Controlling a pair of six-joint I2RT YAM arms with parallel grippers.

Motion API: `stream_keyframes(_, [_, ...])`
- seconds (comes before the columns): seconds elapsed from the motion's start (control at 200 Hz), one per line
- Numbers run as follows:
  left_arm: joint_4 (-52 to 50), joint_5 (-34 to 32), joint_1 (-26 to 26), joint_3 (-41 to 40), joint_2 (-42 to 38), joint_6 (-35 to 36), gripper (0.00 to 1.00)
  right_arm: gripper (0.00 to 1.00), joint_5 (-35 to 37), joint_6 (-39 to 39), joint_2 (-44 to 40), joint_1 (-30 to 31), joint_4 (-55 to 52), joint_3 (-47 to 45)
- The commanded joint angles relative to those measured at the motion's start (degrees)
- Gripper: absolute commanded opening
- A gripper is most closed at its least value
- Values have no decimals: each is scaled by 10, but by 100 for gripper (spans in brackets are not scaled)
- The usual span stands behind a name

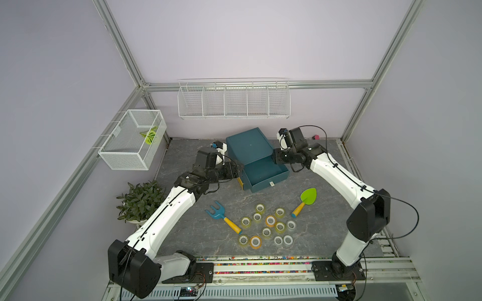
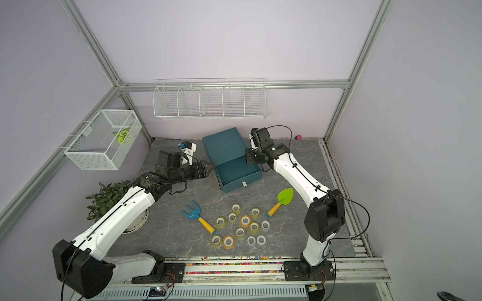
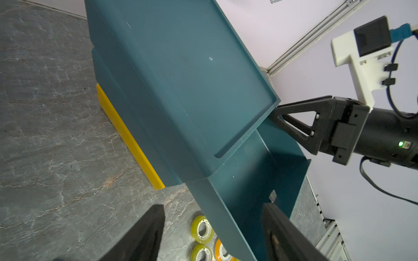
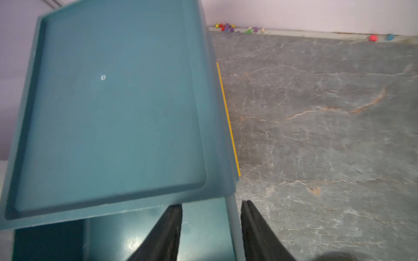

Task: Place the transparent tape into the drawer according to color
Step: Move the storage box to the center of the board, then pick up the tape at the center of the board.

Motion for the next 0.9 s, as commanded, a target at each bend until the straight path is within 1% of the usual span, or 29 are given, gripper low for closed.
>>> stream_keyframes(0.0, [1,-3,3,-3,-28,4,74,52,69,-2,-56,1,-1,8])
stream_keyframes(0.06, [1,-2,3,-3,-41,1,75,53,85,0,-92,1,1,-4])
stream_keyframes(0.15, [0,-2,3,-8,-63,-4,76,54,68,8,-153,2,3,-43])
stream_keyframes(0.225, [3,-5,3,-23,-88,-10,80,54,57,24,-216,7,7,-103])
stream_keyframes(0.33, [3,-3,3,-52,-123,-25,82,54,74,47,-296,32,-17,-194])
stream_keyframes(0.435, [-2,2,2,-85,-161,-37,84,54,123,85,-366,98,-57,-288])
stream_keyframes(0.49, [-2,2,2,-103,-183,-44,85,54,149,123,-398,137,-76,-340])
stream_keyframes(0.585, [0,3,2,-132,-214,-55,90,53,150,202,-445,181,-83,-431])
stream_keyframes(0.645, [-2,4,2,-144,-229,-59,92,53,143,240,-457,207,-75,-482])
stream_keyframes(0.655, [-2,5,2,-146,-232,-59,98,53,143,245,-457,212,-74,-489])
stream_keyframes(0.67, [-4,6,2,-149,-235,-60,100,53,143,252,-457,219,-73,-498])
stream_keyframes(0.785, [-14,2,2,-158,-247,-59,100,54,146,290,-419,263,-62,-542])
stream_keyframes(0.83, [-16,2,1,-160,-250,-56,100,55,133,296,-394,266,-59,-546])
stream_keyframes(0.895, [-18,0,2,-162,-252,-55,100,56,133,303,-361,269,-48,-550])
